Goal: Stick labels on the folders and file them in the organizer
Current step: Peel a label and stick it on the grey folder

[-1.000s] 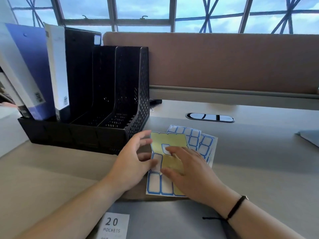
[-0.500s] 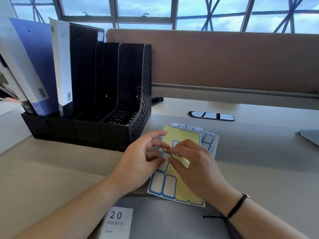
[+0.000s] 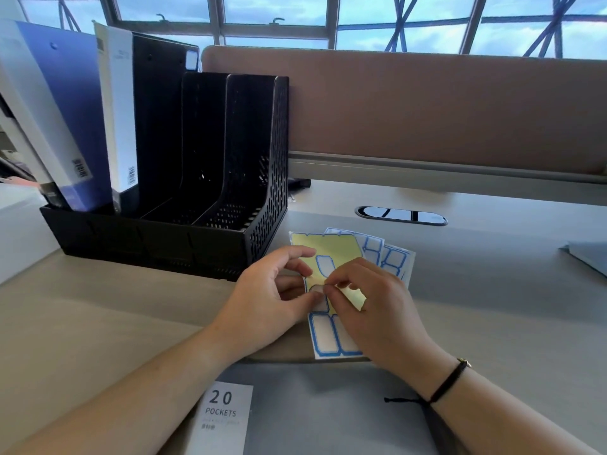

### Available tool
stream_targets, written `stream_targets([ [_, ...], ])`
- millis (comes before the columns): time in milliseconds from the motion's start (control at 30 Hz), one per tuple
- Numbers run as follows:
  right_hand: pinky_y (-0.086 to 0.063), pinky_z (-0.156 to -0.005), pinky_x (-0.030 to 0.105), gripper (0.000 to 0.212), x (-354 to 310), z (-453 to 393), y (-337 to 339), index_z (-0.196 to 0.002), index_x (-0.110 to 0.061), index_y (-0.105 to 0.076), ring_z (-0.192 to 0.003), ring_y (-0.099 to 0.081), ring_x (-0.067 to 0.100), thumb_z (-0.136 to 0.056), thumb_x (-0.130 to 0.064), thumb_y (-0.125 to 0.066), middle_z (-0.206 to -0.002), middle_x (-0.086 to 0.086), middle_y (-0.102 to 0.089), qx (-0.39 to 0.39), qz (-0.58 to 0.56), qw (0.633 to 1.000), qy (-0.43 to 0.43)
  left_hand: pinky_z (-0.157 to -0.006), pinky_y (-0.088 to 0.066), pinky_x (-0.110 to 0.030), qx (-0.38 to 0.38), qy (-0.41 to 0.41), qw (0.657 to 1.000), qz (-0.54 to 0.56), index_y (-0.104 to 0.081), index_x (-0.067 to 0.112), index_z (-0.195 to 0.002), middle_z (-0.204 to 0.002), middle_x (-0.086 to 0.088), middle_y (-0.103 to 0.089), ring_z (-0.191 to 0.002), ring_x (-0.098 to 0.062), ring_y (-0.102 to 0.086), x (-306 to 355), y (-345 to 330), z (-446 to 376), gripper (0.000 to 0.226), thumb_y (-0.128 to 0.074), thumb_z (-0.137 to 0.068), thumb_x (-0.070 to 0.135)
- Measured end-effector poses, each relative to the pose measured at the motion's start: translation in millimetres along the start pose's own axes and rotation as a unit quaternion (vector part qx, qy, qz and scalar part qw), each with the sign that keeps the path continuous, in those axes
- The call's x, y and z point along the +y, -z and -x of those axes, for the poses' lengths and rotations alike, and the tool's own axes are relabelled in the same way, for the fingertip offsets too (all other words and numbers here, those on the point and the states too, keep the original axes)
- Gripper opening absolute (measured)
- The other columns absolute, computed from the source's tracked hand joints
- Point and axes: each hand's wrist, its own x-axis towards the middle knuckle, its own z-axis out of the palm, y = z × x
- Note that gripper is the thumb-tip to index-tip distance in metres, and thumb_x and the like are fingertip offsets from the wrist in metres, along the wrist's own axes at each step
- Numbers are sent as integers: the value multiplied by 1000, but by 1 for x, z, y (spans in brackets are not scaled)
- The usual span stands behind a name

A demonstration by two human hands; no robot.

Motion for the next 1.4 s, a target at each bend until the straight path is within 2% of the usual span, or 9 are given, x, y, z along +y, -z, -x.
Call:
stream_targets([
  [167, -39, -62, 9, 10, 2, 0, 0, -83, -29, -66, -82, -60, 2, -86, -22, -73, -81, -17, -63, 8, -11, 998, -57, -96, -54, -29, -15, 34, 998, -46, -60, 39, -120, -111, 1, -57, -101, -9, -68, -10, 0, 0, 67, -91, -62, 29],
  [433, -47, -62, 21, 14, 3, -7, 5, -77, -30, -63, -71, -63, 6, -85, -26, -74, -76, -12, -66, 51, -65, 985, -154, -109, -44, -30, -15, 37, 987, -157, -54, 37, -129, -125, 15, -51, -123, -5, -54, -15, 3, -2, 73, -88, -67, 25],
  [567, -46, -56, 24, 18, 0, -11, 15, -69, -26, -65, -54, -51, 7, -82, -29, -78, -62, -10, -61, 54, -108, 968, -222, -108, -32, -16, 5, -8, 952, -306, -52, 29, -135, -141, 14, -48, -131, -5, -45, -9, 7, 0, 64, -81, -78, 26],
  [667, -42, -53, 21, 19, -6, -20, 33, -67, -19, -70, -50, -47, 6, -80, -27, -82, -56, -5, -62, 39, -163, 944, -283, -106, -44, -35, 23, -1, 936, -352, -55, 33, -131, -141, 16, -49, -126, -10, -52, 1, 8, 3, 54, -76, -82, 36],
  [733, -42, -52, 23, 19, -11, -24, 47, -65, -17, -72, -47, -46, 7, -77, -26, -84, -53, -2, -60, 31, -201, 927, -314, -95, -51, -38, 20, 3, 935, -354, -59, 36, -125, -127, 18, -57, -110, -10, -60, 9, 10, 5, 45, -73, -83, 41],
  [833, -36, -49, 25, 24, -13, -15, 64, -60, -16, -70, -45, -41, 11, -73, -27, -86, -50, -3, -55, 15, -189, 926, -326, -79, -55, -37, -37, 12, 949, -313, -63, 40, -112, -97, 20, -64, -80, -3, -62, 26, 13, 8, 30, -71, -84, 45],
  [933, -31, -48, 26, 27, -9, 10, 80, -60, -12, -69, -46, -37, 15, -71, -29, -87, -51, 0, -53, -15, -168, 919, -358, -68, -51, -21, -123, 35, 956, -263, -66, 42, -105, -91, 23, -66, -70, -5, -60, 45, 11, 15, 24, -72, -83, 47],
  [1133, -24, -42, 19, 32, -4, 54, 95, -56, -15, -61, -42, -32, 11, -76, -30, -82, -50, -1, -45, -96, -159, 888, -422, -60, -43, -11, -233, 67, 937, -250, -67, 44, -99, -90, 24, -66, -64, 2, -56, 63, -3, 28, 26, -74, -78, 57],
  [1400, -33, -44, 19, 30, -6, 70, 86, -61, -12, -68, -39, -39, 2, -76, -34, -83, -44, -10, -53, -99, -84, 931, -340, -70, -51, -21, -244, 25, 911, -332, -55, 50, -97, -100, 37, -53, -79, 3, -59, 66, -29, 48, 34, -68, -72, 69],
])
